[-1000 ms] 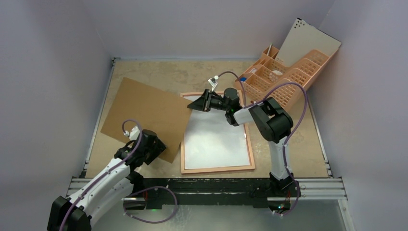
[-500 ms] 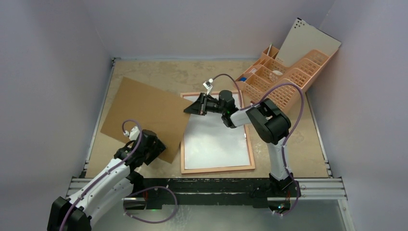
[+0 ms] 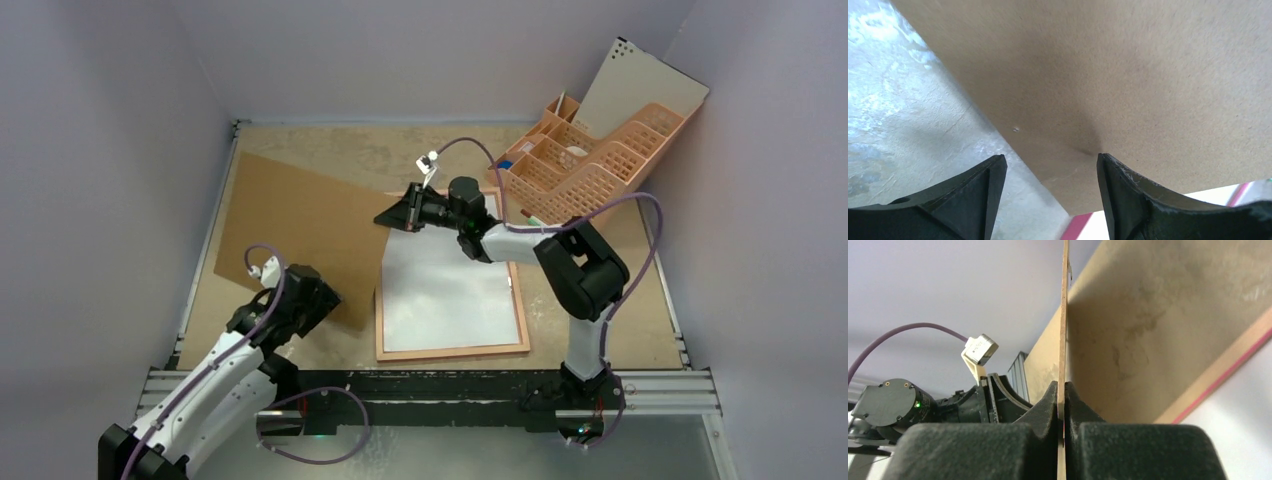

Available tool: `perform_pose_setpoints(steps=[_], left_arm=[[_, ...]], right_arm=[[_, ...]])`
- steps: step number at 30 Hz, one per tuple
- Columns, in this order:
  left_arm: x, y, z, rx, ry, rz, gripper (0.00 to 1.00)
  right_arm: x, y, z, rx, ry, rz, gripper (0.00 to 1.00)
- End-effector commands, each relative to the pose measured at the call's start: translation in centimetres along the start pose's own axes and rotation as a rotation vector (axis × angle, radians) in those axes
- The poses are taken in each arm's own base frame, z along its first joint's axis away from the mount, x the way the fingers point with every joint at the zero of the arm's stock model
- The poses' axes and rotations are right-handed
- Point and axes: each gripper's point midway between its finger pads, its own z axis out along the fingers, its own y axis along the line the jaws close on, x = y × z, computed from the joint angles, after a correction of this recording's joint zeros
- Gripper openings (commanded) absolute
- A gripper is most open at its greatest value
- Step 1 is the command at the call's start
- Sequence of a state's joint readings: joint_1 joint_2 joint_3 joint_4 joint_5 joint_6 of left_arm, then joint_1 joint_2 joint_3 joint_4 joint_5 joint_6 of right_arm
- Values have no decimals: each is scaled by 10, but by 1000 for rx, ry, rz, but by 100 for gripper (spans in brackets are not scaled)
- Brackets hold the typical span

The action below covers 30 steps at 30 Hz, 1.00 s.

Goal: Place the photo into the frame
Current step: Turn over the photo frame item at the center of the board.

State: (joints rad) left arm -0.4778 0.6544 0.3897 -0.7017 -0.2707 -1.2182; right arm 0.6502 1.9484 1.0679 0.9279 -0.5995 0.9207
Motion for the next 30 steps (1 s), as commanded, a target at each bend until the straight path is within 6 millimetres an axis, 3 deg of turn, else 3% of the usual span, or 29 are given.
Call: perform_pose_setpoints(steps=[1, 6, 10, 12, 18, 24, 30], left_arm=[[-42, -24, -32, 32, -130, -10, 70], [-81, -36, -67, 41, -263, 13, 72], [-113, -53, -100, 83, -369, 28, 77], [-132, -67, -119, 115, -431, 44, 85], [-190, -126, -186, 233, -599, 189, 90], [-217, -175, -225, 368, -686, 234, 99], [-219, -222, -242, 551, -660, 170, 99]], right_arm=[[-80, 79, -10, -62, -231, -230, 0], [-114, 119, -27, -31, -342, -318, 0], [-129, 144, -39, -8, -399, -374, 0], [-134, 153, -43, 11, -424, -413, 0], [-150, 172, -55, 108, -499, -553, 0], [-175, 195, -85, 168, -613, -604, 0], [-182, 200, -108, 225, -675, -629, 0]])
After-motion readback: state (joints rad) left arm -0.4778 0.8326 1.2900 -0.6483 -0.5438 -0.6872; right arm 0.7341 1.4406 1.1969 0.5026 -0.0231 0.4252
